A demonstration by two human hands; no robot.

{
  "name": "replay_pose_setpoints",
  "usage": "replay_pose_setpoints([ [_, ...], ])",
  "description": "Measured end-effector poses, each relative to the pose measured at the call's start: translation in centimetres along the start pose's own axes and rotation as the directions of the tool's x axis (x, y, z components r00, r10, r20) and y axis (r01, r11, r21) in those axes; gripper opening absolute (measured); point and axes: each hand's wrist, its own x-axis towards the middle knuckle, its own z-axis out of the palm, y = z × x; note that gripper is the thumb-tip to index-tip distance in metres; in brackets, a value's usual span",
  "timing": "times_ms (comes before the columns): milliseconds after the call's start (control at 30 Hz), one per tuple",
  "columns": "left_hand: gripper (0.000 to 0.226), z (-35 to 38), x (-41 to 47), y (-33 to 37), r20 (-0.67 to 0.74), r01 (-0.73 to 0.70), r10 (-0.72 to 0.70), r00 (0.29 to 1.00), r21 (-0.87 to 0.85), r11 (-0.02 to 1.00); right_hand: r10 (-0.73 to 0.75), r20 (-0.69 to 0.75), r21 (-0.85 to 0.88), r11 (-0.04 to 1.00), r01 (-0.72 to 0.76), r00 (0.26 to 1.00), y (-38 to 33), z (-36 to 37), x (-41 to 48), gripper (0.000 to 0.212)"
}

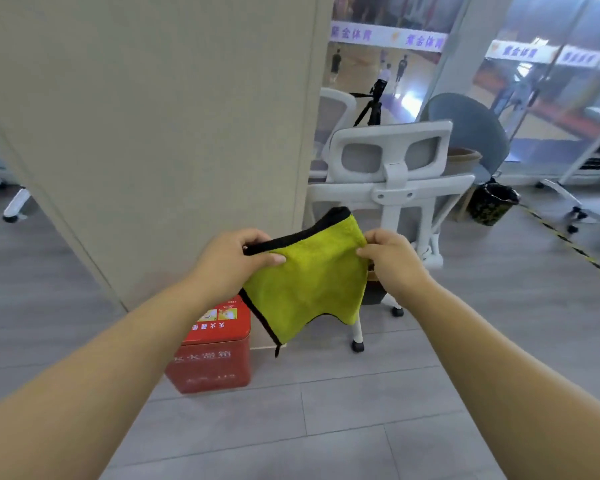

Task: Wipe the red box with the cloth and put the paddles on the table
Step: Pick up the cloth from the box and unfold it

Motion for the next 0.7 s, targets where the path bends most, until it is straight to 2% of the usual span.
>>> replay_pose_setpoints([
  [100,0.011,0.9,-1.3,2.3,0.044,-0.096,0.096,0.994,0.012,0.995,0.05,0.064,0.136,0.989,-0.058,0.997,0.4,-1.3,-3.9,0.012],
  [200,0.01,2.3,-3.2,4.0,0.11,-0.17,0.167,0.98,0.015,0.985,0.0,0.068,0.209,0.978,-0.014,0.998,1.6,-1.9,-8.5,0.01],
  [267,0.011,3.4,-5.0,5.0,0.174,-0.224,0.216,0.961,0.023,0.974,-0.029,-0.036,0.2,0.979,0.035,0.999,2.8,-2.4,-11.5,0.011],
  [333,0.011,4.5,-7.0,6.0,0.224,-0.272,0.258,0.94,0.03,0.962,-0.044,-0.17,0.173,0.982,0.073,0.984,4.2,-3.4,-14.3,0.025],
  [433,0.01,6.6,-10.0,7.6,0.282,-0.328,0.293,0.914,0.084,0.941,-0.066,-0.306,0.132,0.985,0.111,0.95,5.7,-5.7,-19.3,0.019],
  [533,0.012,9.7,-13.2,9.7,0.399,-0.368,0.303,0.865,0.096,0.925,-0.084,-0.404,0.024,0.994,0.102,0.911,7.0,-8.8,-24.8,0.04],
  [700,0.019,17.4,-18.9,14.8,0.554,-0.463,0.35,0.755,0.072,0.884,-0.078,-0.534,-0.145,0.989,-0.001,0.842,9.5,-16.2,-34.8,0.025],
])
